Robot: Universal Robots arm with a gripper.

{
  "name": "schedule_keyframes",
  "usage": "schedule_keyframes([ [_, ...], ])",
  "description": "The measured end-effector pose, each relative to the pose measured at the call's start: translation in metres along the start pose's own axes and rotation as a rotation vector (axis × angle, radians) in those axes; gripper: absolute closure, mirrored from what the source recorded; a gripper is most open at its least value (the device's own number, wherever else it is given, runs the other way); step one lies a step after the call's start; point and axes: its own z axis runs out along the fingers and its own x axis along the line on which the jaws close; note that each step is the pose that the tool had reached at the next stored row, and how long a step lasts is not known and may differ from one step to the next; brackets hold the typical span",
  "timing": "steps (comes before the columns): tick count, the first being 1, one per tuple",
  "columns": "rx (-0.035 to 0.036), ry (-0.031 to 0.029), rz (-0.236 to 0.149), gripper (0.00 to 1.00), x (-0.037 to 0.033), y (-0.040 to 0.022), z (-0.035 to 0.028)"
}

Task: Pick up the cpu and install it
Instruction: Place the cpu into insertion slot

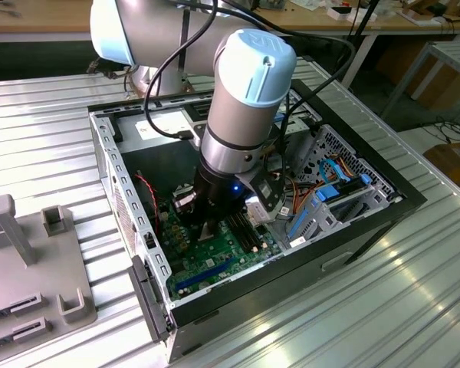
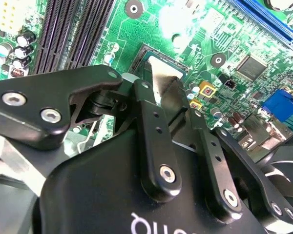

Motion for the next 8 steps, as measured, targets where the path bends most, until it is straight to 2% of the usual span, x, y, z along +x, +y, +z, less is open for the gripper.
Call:
schedule_keyframes([
  [1, 0.0000, 0.0000, 0.000, 0.58, -0.0001, 0.0000, 0.0000],
  [2, -0.0001, -0.0001, 0.000, 0.58, -0.0002, 0.0000, 0.0000],
  [3, -0.0001, 0.0000, 0.000, 0.52, -0.0002, 0.0000, 0.0000],
  [8, -0.0009, 0.0004, 0.015, 0.52, -0.0003, 0.0015, 0.0002],
])
